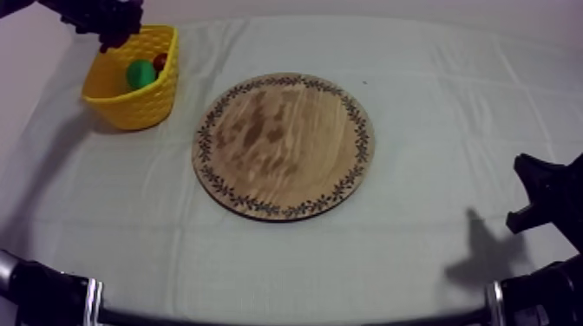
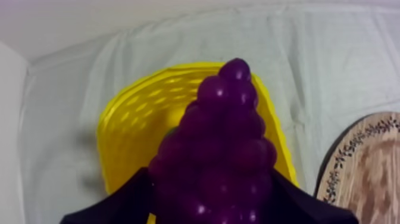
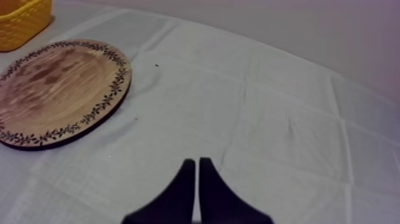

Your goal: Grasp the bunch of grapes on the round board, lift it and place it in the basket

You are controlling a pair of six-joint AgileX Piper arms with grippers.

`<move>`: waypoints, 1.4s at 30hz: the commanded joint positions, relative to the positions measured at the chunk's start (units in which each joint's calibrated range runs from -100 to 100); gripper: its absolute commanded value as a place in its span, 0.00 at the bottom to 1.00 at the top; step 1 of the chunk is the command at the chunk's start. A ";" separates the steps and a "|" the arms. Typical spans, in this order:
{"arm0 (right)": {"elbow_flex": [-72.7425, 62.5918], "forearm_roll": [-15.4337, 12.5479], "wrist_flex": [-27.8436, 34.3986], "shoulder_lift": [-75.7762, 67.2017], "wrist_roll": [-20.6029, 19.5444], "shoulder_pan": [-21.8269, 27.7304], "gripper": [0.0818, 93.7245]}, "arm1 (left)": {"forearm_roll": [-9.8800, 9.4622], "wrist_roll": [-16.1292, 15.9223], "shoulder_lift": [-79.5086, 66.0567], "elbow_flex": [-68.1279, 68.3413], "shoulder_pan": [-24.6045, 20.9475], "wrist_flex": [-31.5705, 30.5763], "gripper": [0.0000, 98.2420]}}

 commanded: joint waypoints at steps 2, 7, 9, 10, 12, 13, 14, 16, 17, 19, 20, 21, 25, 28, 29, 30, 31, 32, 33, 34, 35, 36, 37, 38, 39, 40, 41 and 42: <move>-0.03 0.01 0.00 -0.01 0.01 0.02 0.00 | -0.04 0.17 2.60 -0.31 -0.11 -0.91 0.50; -0.03 0.01 0.00 -0.01 0.01 0.02 0.00 | -0.05 0.22 5.19 -0.49 -0.66 -1.58 0.51; -0.03 0.01 0.00 -0.01 0.01 0.02 0.00 | -0.05 0.13 5.82 -0.16 -1.00 -1.79 0.51; -0.03 0.01 0.00 -0.01 0.01 0.02 0.00 | -0.05 0.09 6.08 0.15 -1.17 -1.96 0.51; -0.03 0.01 0.00 -0.01 0.01 0.02 0.00 | -0.05 0.03 6.45 0.80 -1.45 -2.23 0.51; -0.03 0.01 0.00 -0.01 0.01 0.02 0.00 | -0.05 -0.01 6.57 1.13 -1.59 -2.34 0.52; -0.03 0.01 0.00 -0.01 0.01 0.02 0.00 | -0.07 -0.06 6.65 1.42 -1.73 -2.42 0.52; -0.03 0.01 0.00 -0.01 0.01 0.02 0.00 | 0.11 -0.50 6.84 1.99 -2.06 -2.54 0.52; -0.03 0.01 0.00 -0.01 0.01 0.02 0.00 | -0.02 -0.58 7.00 2.23 -2.10 -2.58 0.53; -0.03 0.01 0.00 -0.01 0.01 0.02 0.00 | -0.44 -0.48 7.46 2.51 -2.03 -2.77 0.56; -0.03 0.01 0.00 -0.01 0.01 0.02 0.00 | -0.62 -0.32 7.69 2.59 -1.99 -2.94 0.58; -0.03 0.01 0.00 -0.01 0.01 0.02 0.00 | -0.74 -0.16 7.93 2.65 -1.97 -3.10 0.63; -0.03 0.01 0.00 -0.01 0.02 0.02 0.00 | -0.69 -0.15 8.77 2.79 -2.02 -3.29 0.83; -0.03 0.01 0.00 -0.01 0.02 0.02 0.00 | -0.70 0.07 8.96 2.61 -2.04 -3.32 0.88; -0.03 0.01 0.00 -0.01 0.02 0.02 0.00 | -0.77 0.16 8.97 2.56 -2.04 -3.32 0.90; -0.03 0.01 0.00 -0.01 0.01 0.02 0.00 | -0.83 0.20 8.96 2.53 -2.07 -3.33 0.92; -0.03 0.01 0.00 -0.01 0.01 0.02 0.00 | -0.88 0.22 8.92 2.50 -2.10 -3.33 0.93; -0.03 0.01 0.00 -0.01 0.01 0.02 0.00 | -0.91 0.30 8.84 2.49 -2.15 -3.33 0.94; -0.03 0.01 0.00 -0.01 0.01 0.02 0.00 | -0.89 0.39 8.68 2.48 -2.21 -3.33 0.94; -0.03 0.01 0.00 -0.01 0.01 0.02 0.00 | -0.84 0.53 8.41 2.47 -2.27 -3.33 0.94; -0.03 0.01 0.00 -0.01 0.01 0.02 0.00 | -0.81 0.79 8.02 2.50 -2.31 -3.33 0.93; -0.03 0.01 0.00 -0.01 0.01 0.02 0.00 | -0.76 1.09 7.46 2.58 -2.36 -3.36 0.91; -0.03 0.01 0.00 -0.01 0.01 0.02 0.00 | -0.71 1.48 6.73 2.71 -2.42 -3.37 0.89; -0.03 0.01 0.00 -0.01 0.01 0.02 0.00 | -0.67 1.99 5.81 2.90 -2.50 -3.38 0.86; -0.03 0.01 0.00 -0.01 0.01 0.02 0.00 | -0.52 2.43 4.78 3.07 -2.65 -3.39 0.81; -0.03 0.01 0.00 -0.01 0.01 0.02 0.00 | -0.42 3.02 3.56 3.25 -2.79 -3.40 0.76; -0.03 0.01 0.00 -0.01 0.01 0.02 0.00 | -0.39 3.64 2.17 3.51 -3.01 -3.40 0.71; -0.03 0.01 0.00 -0.01 0.01 0.02 0.00 | -0.18 3.99 0.65 3.90 -3.30 -3.41 0.66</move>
